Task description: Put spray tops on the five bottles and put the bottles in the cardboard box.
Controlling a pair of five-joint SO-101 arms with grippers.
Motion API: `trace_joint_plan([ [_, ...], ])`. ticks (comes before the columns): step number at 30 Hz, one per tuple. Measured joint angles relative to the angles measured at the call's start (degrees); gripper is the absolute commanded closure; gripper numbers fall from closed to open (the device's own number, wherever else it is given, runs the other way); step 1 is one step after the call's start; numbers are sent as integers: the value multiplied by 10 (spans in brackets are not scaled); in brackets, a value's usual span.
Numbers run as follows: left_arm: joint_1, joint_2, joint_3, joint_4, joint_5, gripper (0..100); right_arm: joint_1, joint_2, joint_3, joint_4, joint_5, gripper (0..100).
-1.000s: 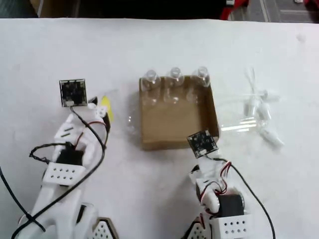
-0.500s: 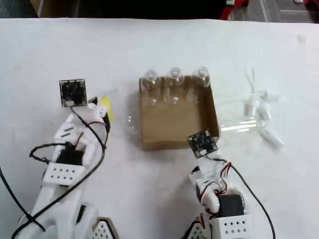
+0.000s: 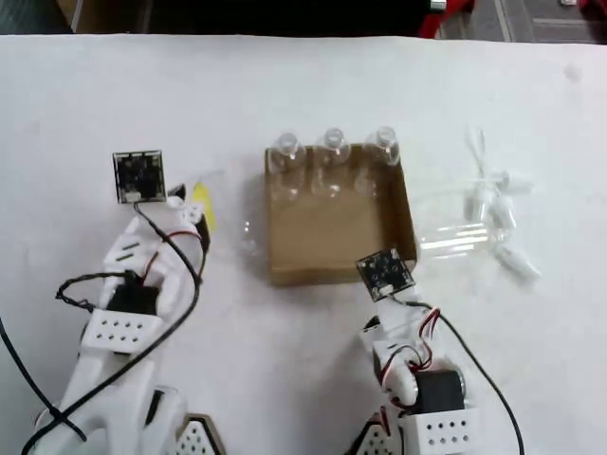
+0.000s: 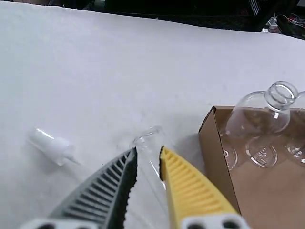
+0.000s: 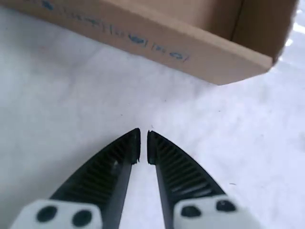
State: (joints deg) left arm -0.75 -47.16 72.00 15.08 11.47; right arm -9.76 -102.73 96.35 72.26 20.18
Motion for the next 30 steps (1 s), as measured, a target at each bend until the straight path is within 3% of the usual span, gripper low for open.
trace_joint_plan([
  [30,0,0,0,0,-40,920,0,-1,0,-3,0,980],
])
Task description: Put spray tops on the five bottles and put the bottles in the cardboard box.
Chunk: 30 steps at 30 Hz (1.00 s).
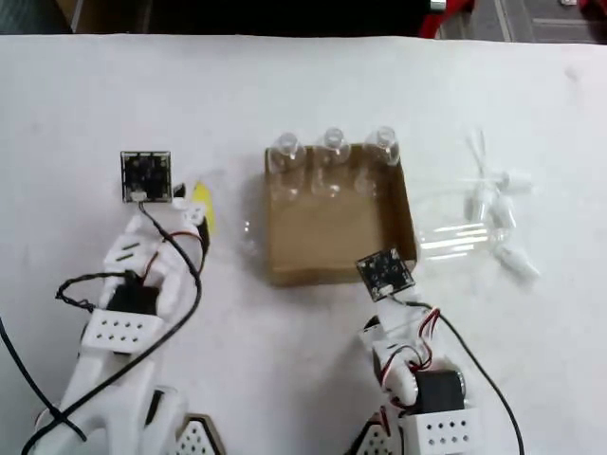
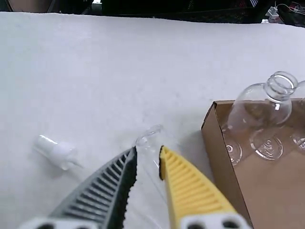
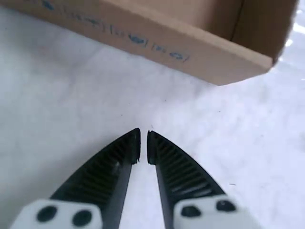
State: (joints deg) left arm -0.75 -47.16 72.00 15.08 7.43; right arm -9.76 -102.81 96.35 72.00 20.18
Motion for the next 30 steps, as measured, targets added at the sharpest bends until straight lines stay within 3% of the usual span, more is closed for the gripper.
trace_joint_plan([
  [5,0,0,0,0,0,920,-32,0,0,-88,0,980],
  [20,0,0,0,0,0,919,-85,0,0,-527,0,980],
  [25,0,0,0,0,0,917,-142,0,0,-528,0,980],
  [30,0,0,0,-2,0,917,-102,0,0,-447,0,980],
])
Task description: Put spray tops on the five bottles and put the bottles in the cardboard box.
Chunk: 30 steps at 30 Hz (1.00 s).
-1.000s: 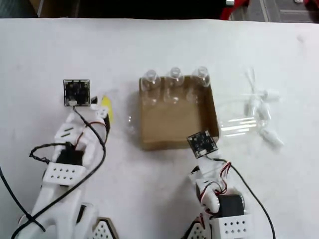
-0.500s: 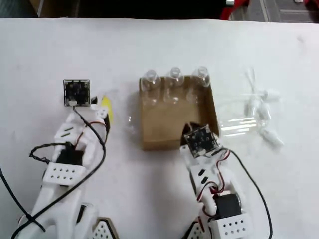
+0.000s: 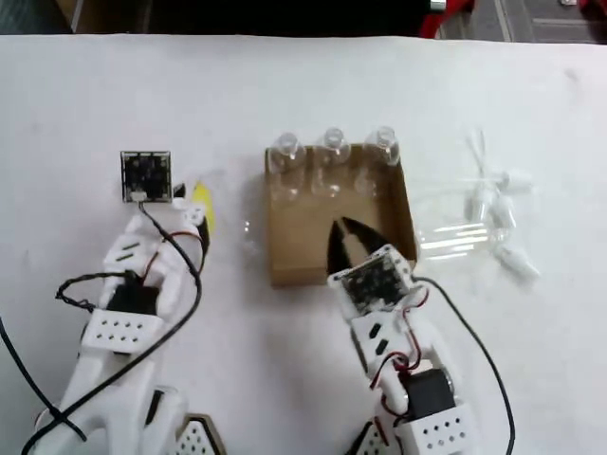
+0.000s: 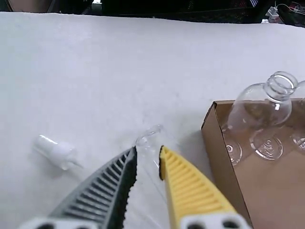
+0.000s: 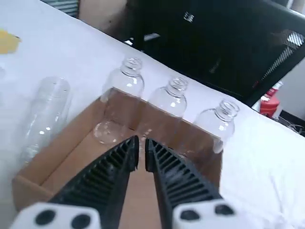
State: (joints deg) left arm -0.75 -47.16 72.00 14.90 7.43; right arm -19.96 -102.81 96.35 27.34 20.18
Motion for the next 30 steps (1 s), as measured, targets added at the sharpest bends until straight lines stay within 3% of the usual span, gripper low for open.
trace_joint_plan([
  [6,0,0,0,-23,0,917,78,0,-7,9,-60,980],
  [14,0,0,0,-23,-7,917,89,0,-72,125,-73,980],
  [18,0,0,0,-23,-40,917,88,26,-91,132,-73,980],
  [25,0,0,0,-23,-51,919,88,221,-182,132,-76,981],
  [30,-11,0,0,-23,-51,920,104,376,-212,69,-76,981],
])
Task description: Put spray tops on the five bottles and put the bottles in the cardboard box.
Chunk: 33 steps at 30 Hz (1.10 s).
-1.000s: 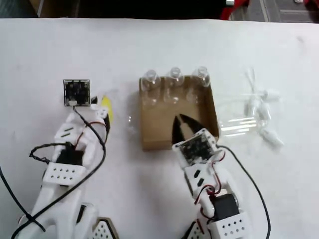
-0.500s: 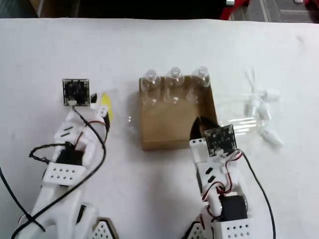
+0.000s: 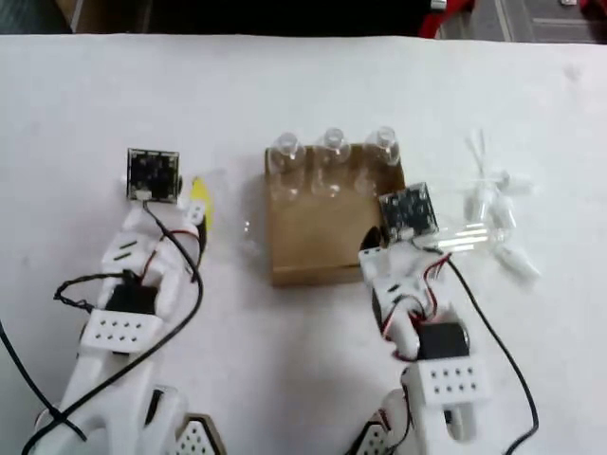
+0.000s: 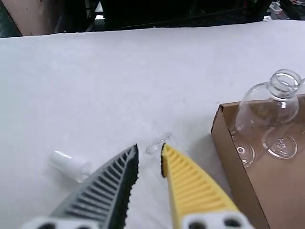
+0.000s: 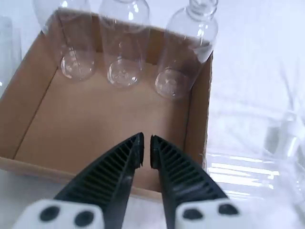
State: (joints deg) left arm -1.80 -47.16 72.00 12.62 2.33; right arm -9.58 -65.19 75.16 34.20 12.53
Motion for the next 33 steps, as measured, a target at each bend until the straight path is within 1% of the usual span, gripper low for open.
trace_joint_plan([
  [6,-50,0,-4,0,0,920,13,38,-1,-42,0,981],
  [9,-57,2,-4,0,0,918,15,38,-1,-47,0,981],
  [12,-69,3,-33,5,-3,920,14,40,-1,-52,0,981],
  [13,-80,3,-53,22,-6,920,14,40,0,-59,0,981],
  [15,-110,8,-104,78,-7,919,14,40,15,-83,0,981],
  [19,-180,73,-251,234,13,918,15,41,43,-132,0,981],
  [21,-198,142,-331,303,22,919,18,41,49,-142,0,981],
  [24,-200,275,-447,390,45,920,19,41,49,-149,0,981],
  [29,-204,518,-621,513,135,920,19,41,72,-183,2,981],
  [33,-204,666,-753,586,237,918,19,41,105,-238,31,981],
])
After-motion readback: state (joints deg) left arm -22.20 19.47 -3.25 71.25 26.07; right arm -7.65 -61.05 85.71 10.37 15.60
